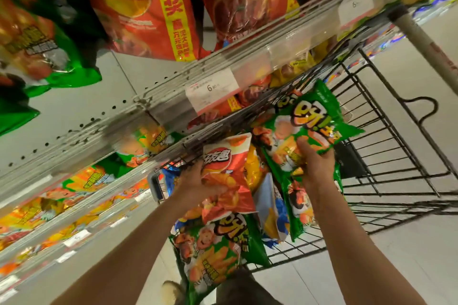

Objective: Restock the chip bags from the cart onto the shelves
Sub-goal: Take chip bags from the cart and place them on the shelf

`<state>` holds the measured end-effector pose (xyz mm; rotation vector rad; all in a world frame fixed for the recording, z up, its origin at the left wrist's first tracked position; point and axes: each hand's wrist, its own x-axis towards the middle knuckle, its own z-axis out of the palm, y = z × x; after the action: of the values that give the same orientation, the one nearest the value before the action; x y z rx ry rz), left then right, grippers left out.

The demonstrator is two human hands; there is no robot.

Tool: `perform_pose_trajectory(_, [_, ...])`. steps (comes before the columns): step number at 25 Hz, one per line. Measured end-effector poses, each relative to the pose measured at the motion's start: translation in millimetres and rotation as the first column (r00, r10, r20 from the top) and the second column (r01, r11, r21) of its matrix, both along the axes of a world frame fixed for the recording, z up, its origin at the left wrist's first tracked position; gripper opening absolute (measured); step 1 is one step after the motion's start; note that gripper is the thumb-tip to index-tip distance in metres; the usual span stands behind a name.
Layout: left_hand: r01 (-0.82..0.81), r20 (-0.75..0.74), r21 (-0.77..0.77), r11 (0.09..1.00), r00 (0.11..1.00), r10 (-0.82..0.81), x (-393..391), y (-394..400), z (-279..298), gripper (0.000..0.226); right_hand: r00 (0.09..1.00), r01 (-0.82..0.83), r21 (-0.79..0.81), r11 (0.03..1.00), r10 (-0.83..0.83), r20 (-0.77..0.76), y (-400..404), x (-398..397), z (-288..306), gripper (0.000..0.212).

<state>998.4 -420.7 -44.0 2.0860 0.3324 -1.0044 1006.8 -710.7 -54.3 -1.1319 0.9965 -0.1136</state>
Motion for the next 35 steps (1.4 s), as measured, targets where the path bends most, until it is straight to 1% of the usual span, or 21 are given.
perform_pose_trajectory(1, [-0.039, 0.019, -0.039, 0.999, 0.999, 0.039, -7.9, -3.2, -0.4, 0.109, 1.000, -0.006, -0.098, 0.995, 0.008, 0.012, -7.8, -10.7, 5.4, 0.057])
perform_pose_trajectory(2, [-0.130, 0.011, -0.108, 0.986, 0.991, 0.132, -15.2, -5.5, 0.1, 0.107, 0.999, -0.024, -0.189, 0.982, 0.029, 0.022, -15.7, -22.7, 10.8, 0.057])
perform_pose_trajectory(3, [-0.265, -0.025, -0.177, 0.948, 0.964, 0.265, -22.3, -8.3, 3.0, 0.100, 0.998, -0.049, -0.251, 0.967, 0.058, 0.030, -22.3, -35.8, 17.3, 0.057])
perform_pose_trajectory(5, [-0.530, -0.172, -0.245, 0.812, 0.848, 0.501, -29.5, -16.8, 0.7, 0.091, 0.990, -0.129, -0.284, 0.950, 0.140, 0.018, -30.7, -58.4, 29.0, 0.056])
perform_pose_trajectory(6, [-0.592, -0.242, -0.247, 0.767, 0.805, 0.542, -30.0, -22.0, -2.5, 0.093, 0.980, -0.192, -0.280, 0.941, 0.200, 0.001, -31.9, -68.3, 33.6, 0.054])
perform_pose_trajectory(7, [-0.592, -0.284, -0.249, 0.767, 0.801, 0.526, -30.0, -28.1, -4.1, 0.096, 0.964, -0.259, -0.268, 0.928, 0.266, -0.008, -30.7, -76.5, 38.1, 0.052])
perform_pose_trajectory(9, [-0.549, -0.284, -0.284, 0.786, 0.831, 0.478, -28.9, -40.9, -1.8, 0.099, 0.922, -0.381, -0.238, 0.894, 0.387, -0.019, -24.2, -89.7, 47.0, 0.050])
perform_pose_trajectory(12, [-0.542, -0.184, -0.370, 0.754, 0.839, 0.513, -27.3, -47.4, 5.0, 0.095, 0.892, -0.444, -0.229, 0.866, 0.452, -0.020, -16.6, -98.4, 61.7, 0.050])
perform_pose_trajectory(13, [-0.524, -0.128, -0.392, 0.756, 0.845, 0.519, -30.4, -44.1, 13.1, 0.097, 0.880, -0.465, -0.231, 0.854, 0.475, -0.015, -14.2, -99.5, 67.8, 0.049])
perform_pose_trajectory(15, [-0.438, -0.020, -0.419, 0.795, 0.880, 0.474, -38.2, -35.4, 27.6, 0.105, 0.846, -0.520, -0.228, 0.823, 0.533, -0.007, -8.5, -101.1, 78.2, 0.048])
perform_pose_trajectory(17, [-0.398, 0.007, -0.452, 0.798, 0.893, 0.449, -47.9, -26.2, 43.6, 0.107, 0.823, -0.549, -0.231, 0.803, 0.568, 0.015, 2.0, -105.1, 89.8, 0.046])
perform_pose_trajectory(20, [-0.497, -0.026, -0.437, 0.750, 0.840, 0.541, -59.1, 5.6, 57.4, 0.085, 0.800, -0.568, -0.246, 0.785, 0.597, 0.056, 23.4, -117.4, 108.3, 0.045])
perform_pose_trajectory(21, [-0.539, -0.085, -0.442, 0.716, 0.821, 0.565, -64.6, 20.7, 58.5, 0.085, 0.788, -0.581, -0.248, 0.775, 0.612, 0.066, 31.1, -123.0, 114.5, 0.047])
perform_pose_trajectory(22, [-0.575, -0.182, -0.477, 0.665, 0.805, 0.565, -71.4, 36.3, 59.7, 0.089, 0.775, -0.596, -0.245, 0.765, 0.628, 0.076, 39.0, -129.7, 120.3, 0.049])
perform_pose_trajectory(23, [-0.589, -0.276, -0.524, 0.616, 0.801, 0.531, -81.7, 53.3, 65.9, 0.089, 0.759, -0.612, -0.246, 0.751, 0.646, 0.082, 48.8, -138.0, 127.0, 0.049])
perform_pose_trajectory(25, [-0.580, -0.350, -0.587, 0.565, 0.811, 0.469, -107.9, 83.8, 81.6, 0.079, 0.726, -0.645, -0.250, 0.722, 0.681, 0.091, 71.7, -154.6, 137.6, 0.050])
perform_pose_trajectory(26, [-0.576, -0.341, -0.602, 0.553, 0.812, 0.474, -123.1, 98.2, 86.0, 0.074, 0.713, -0.655, -0.257, 0.711, 0.694, 0.101, 86.0, -164.3, 142.4, 0.050])
perform_pose_trajectory(29, [-0.567, -0.235, -0.642, 0.516, 0.786, 0.571, -171.1, 142.2, 94.1, 0.066, 0.696, -0.647, -0.285, 0.707, 0.700, 0.157, 136.4, -194.9, 153.1, 0.057])
perform_pose_trajectory(32, [-0.576, -0.235, -0.708, 0.410, 0.739, 0.632, -215.1, 187.9, 103.8, 0.057, 0.694, -0.636, -0.274, 0.721, 0.690, 0.206, 183.0, -220.9, 159.6, 0.061])
perform_pose_trajectory(34, [-0.567, -0.192, -0.722, 0.397, 0.715, 0.672, -238.5, 222.6, 115.4, 0.058, 0.670, -0.652, -0.275, 0.707, 0.706, 0.229, 212.2, -228.3, 166.9, 0.062])
perform_pose_trajectory(35, [-0.565, -0.173, -0.727, 0.391, 0.701, 0.691, -246.0, 237.5, 122.0, 0.059, 0.656, -0.661, -0.284, 0.695, 0.719, 0.232, 223.9, -227.0, 170.5, 0.067])
